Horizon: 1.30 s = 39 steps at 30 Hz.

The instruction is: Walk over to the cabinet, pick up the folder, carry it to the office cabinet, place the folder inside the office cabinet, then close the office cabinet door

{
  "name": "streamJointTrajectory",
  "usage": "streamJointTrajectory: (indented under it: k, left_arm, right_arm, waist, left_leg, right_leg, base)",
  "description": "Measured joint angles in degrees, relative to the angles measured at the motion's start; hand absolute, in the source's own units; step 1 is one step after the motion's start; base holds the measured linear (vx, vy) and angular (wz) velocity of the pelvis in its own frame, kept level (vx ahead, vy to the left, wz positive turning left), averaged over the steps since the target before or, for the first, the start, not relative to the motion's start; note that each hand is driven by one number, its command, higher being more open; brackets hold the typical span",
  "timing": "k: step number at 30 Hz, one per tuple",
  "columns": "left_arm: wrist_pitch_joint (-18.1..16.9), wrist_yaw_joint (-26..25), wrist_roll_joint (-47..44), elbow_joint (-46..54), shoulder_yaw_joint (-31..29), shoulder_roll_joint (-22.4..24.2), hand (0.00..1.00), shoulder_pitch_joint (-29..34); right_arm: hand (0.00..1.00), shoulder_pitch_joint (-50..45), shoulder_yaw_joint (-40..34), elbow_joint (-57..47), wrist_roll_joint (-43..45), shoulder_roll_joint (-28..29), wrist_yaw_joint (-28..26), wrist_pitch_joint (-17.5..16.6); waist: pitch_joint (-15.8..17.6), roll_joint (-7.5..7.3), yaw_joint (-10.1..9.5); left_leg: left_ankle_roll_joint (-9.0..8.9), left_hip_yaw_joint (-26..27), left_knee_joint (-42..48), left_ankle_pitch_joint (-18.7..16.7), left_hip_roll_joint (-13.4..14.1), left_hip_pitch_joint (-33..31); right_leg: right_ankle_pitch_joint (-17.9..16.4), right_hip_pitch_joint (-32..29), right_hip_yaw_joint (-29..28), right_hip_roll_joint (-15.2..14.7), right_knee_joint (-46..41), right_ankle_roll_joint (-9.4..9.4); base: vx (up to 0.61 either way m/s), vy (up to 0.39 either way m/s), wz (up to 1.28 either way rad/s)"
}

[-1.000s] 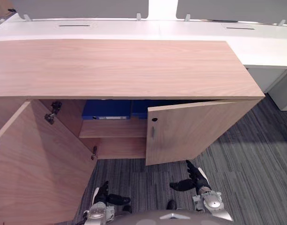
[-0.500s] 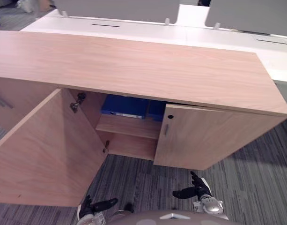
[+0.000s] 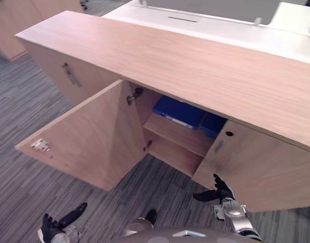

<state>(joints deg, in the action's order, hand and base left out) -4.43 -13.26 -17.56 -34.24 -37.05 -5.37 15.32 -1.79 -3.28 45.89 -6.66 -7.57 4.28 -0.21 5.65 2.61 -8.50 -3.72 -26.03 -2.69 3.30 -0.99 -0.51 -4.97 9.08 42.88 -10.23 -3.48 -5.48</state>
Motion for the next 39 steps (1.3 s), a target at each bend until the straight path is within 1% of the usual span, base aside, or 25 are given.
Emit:
streamJointTrajectory:
  k: [1, 6, 7, 8, 9, 11, 14, 17, 21, 24, 28, 31, 34, 36, 39]
  left_arm:
    - [-0.1, -0.1, 0.0, 1.4, -0.3, 0.0, 1.0, 0.0]
    - [-0.5, -0.7, -0.8, 5.6, -1.8, -0.2, 1.0, 0.1]
    - [-0.5, -0.8, -0.8, 6.9, -2.1, -0.8, 1.0, 0.2]
    - [-0.6, -0.6, -0.8, 8.7, -2.1, -1.7, 1.0, 0.0]
    - [-0.6, -0.5, -0.8, 9.7, -2.1, -2.2, 1.0, 0.0]
    - [-1.4, -0.5, -0.8, 12.9, -2.7, -4.9, 1.0, 0.8]
    - [-1.9, -0.5, -0.3, 16.5, -4.2, -7.0, 1.0, 1.2]
    - [-2.9, -0.4, 0.3, 17.1, -4.3, -9.6, 1.0, 0.6]
    - [-3.1, 0.0, 1.5, 17.2, -4.1, -10.9, 1.0, -0.7]
    - [-3.1, 0.5, 2.5, 17.2, -3.6, -11.5, 1.0, -1.5]
    - [-2.9, 1.5, 4.9, 17.2, -1.4, -15.9, 1.0, -1.9]
    - [-2.9, 2.4, 5.9, 17.1, -1.3, -19.5, 1.0, -3.8]
    - [-2.9, 2.8, 7.0, 16.7, 0.6, -22.4, 1.0, -4.4]
    - [-2.9, 3.2, 7.2, 16.5, 1.0, -22.5, 1.0, -5.1]
    - [-2.9, 3.6, 8.2, 15.6, 2.8, -22.5, 1.0, -5.7]
  right_arm:
    - [1.0, 0.2, 0.0, 0.0, 0.0, 0.1, 0.0, 0.0]
    - [1.0, 1.0, 0.2, 0.0, 0.0, 0.2, 0.0, 0.0]
    - [1.0, 0.9, 0.3, 0.0, 0.0, 0.1, 0.0, 0.0]
    - [1.0, 0.2, 0.4, 0.0, 0.0, -0.1, -0.1, 0.0]
    - [1.0, -0.2, 0.4, 0.0, 0.0, -0.1, -0.2, 0.0]
    - [1.0, -0.7, 0.6, 0.0, 0.0, -0.1, -0.5, 0.0]
    - [1.0, -1.2, 0.6, 0.0, 0.0, -0.9, -0.6, -0.1]
    - [1.0, -1.8, 0.6, 0.0, 0.0, -2.1, -1.2, -0.1]
    - [1.0, -2.3, 0.4, 0.0, 0.0, -2.3, -1.3, -0.1]
    - [1.0, -3.1, 0.5, -0.1, 0.0, -2.3, -1.7, -0.1]
    - [1.0, -4.3, 0.4, -0.1, 0.0, -2.2, -2.0, -0.1]
    - [1.0, -4.3, 0.4, -0.1, 0.0, -2.1, -2.4, -0.1]
    - [1.0, -4.8, 0.4, -0.1, 0.0, -2.0, -2.5, -0.1]
    - [1.0, -4.9, 0.3, -0.1, 0.0, -1.9, -2.7, -0.1]
    - [1.0, -5.3, -0.1, -0.2, 0.0, -2.0, -2.7, -0.1]
  waist:
    - [0.1, 0.16, -0.7]
    - [0.6, 0.98, -1.7]
    - [0.6, 1.08, -1.69]
    - [0.6, 1.04, -1.35]
    - [0.6, 0.97, -1.2]
    - [0.4, 0.76, -1.28]
    - [0.2, 0.96, -1.41]
    - [-0.1, 1.24, -1.29]
    - [-0.6, 1.16, -1.12]
    - [-1.0, 0.94, -0.81]
    - [-1.1, 0.69, -0.72]
    - [-1.1, 0.76, -0.6]
    - [-1.3, 1.06, -0.53]
    - [-1.4, 1.18, -0.49]
    - [-1.6, 0.92, -0.2]
  left_leg:
    - [-0.03, -0.6, 0.0, 0.2, -0.1, -0.2]
    - [0.05, -2.2, 0.3, 0.6, -0.6, -0.5]
    - [-0.01, -2.9, 0.4, 0.6, -0.9, -0.8]
    - [0.04, -4.1, 0.4, 0.7, -1.2, -0.9]
    - [0.06, -4.5, 0.4, 0.8, -1.4, -0.8]
    - [0.06, -4.9, 0.4, 0.8, -1.7, -0.7]
    - [0.0, -4.8, 0.6, 0.8, -1.7, -0.9]
    - [-0.1, -4.5, 1.0, 0.8, -1.8, -1.2]
    - [-0.55, -4.2, 1.1, 1.0, -1.6, -1.7]
    - [-0.75, -4.1, 1.1, 1.1, -1.2, -1.7]
    - [-0.83, -3.1, 0.9, 1.1, -0.6, -1.3]
    - [-0.82, -2.5, 0.3, 1.1, 0.0, -0.9]
    - [-0.75, -1.6, -0.3, 1.1, 0.5, -0.7]
    - [-0.71, -1.0, -1.0, 1.2, 0.8, -0.6]
    - [-0.76, -0.2, -1.5, 1.3, 1.1, -0.4]
  right_leg:
    - [-0.3, 0.0, 0.7, -0.2, -0.5, 0.03]
    - [-0.9, 0.2, 1.6, -0.6, -1.5, -0.11]
    - [-1.9, 0.0, 1.3, -0.7, -2.4, -0.78]
    - [-3.6, -0.4, 0.9, -1.3, -4.3, -1.28]
    - [-4.3, -0.5, 0.7, -1.6, -5.3, -1.26]
    - [-5.8, -1.2, 0.0, -2.3, -7.4, -1.34]
    - [-6.0, -1.5, -0.2, -2.3, -7.8, -1.01]
    - [-6.2, -1.6, -0.3, -2.2, -7.9, -0.79]
    - [-6.2, -2.1, -0.5, -1.9, -8.2, -0.71]
    - [-6.5, -2.3, -0.7, -1.7, -8.4, -0.07]
    - [-6.1, -2.2, -1.2, -1.4, -8.3, -0.05]
    - [-5.9, -2.2, -1.7, -1.0, -8.1, 0.25]
    - [-5.6, -2.3, -2.8, -0.4, -7.3, 0.39]
    - [-5.5, -2.6, -3.7, -0.1, -7.2, 0.38]
    - [-5.3, -3.1, -4.5, 0.0, -7.1, 0.23]
  base:
    - [0.01, -0.03, 0.36]
    - [-0.01, -0.017, 0.19]
    - [-0.02, -0.028, 0.36]
    - [-0.01, -0.027, 0.44]
    - [0.0, -0.026, 0.41]
    - [0.01, -0.021, 0.15]
    - [0.01, -0.01, 0.01]
    - [0.02, -0.036, 0.03]
    - [0.01, -0.043, 0.01]
    - [-0.01, -0.051, -0.03]
    - [-0.02, -0.039, -0.07]
    - [-0.04, -0.032, -0.09]
    - [-0.04, -0.028, -0.13]
    - [-0.02, -0.025, -0.15]
    - [0.01, -0.025, -0.13]
